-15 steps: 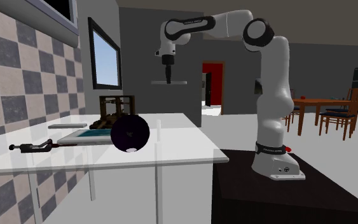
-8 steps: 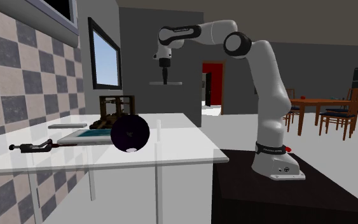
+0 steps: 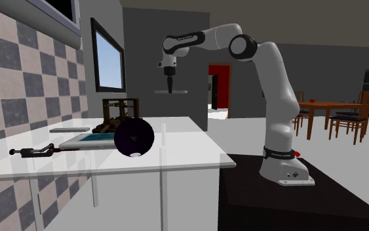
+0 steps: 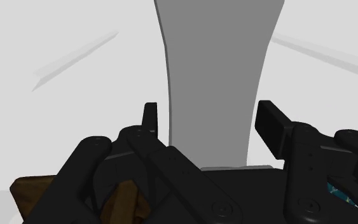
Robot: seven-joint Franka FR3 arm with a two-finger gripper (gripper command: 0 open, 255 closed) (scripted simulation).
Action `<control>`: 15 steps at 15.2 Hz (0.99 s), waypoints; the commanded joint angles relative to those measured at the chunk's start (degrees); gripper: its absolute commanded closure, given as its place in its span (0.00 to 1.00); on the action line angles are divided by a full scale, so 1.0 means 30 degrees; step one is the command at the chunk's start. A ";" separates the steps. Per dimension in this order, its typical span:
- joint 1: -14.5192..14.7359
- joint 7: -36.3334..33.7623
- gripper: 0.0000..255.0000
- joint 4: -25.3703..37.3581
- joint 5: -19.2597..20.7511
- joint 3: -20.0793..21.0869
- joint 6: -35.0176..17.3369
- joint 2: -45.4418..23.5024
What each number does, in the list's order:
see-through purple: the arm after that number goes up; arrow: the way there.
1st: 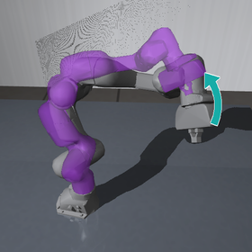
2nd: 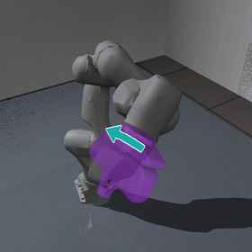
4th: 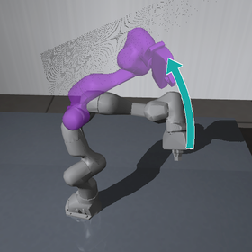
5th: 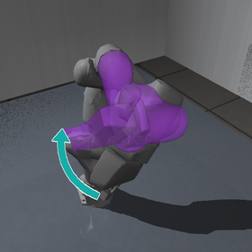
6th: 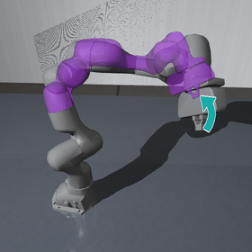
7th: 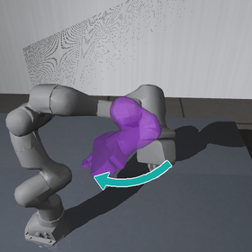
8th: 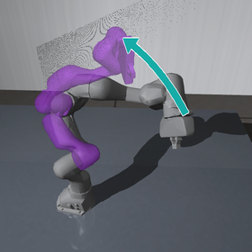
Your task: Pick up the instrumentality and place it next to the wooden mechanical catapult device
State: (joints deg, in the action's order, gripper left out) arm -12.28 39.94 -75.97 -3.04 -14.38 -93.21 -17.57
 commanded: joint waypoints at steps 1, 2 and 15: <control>0.0041 0.0004 1.00 -0.0775 0.0040 0.0000 -0.0614 0.0184; 0.0060 -0.0003 1.00 -0.1100 0.0051 0.0004 -0.0893 0.0231; 0.0198 -0.0023 1.00 -0.4597 0.0061 0.0060 -0.4281 0.0338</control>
State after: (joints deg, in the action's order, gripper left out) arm -11.72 39.86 -88.85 -2.87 -14.20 -105.20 -16.67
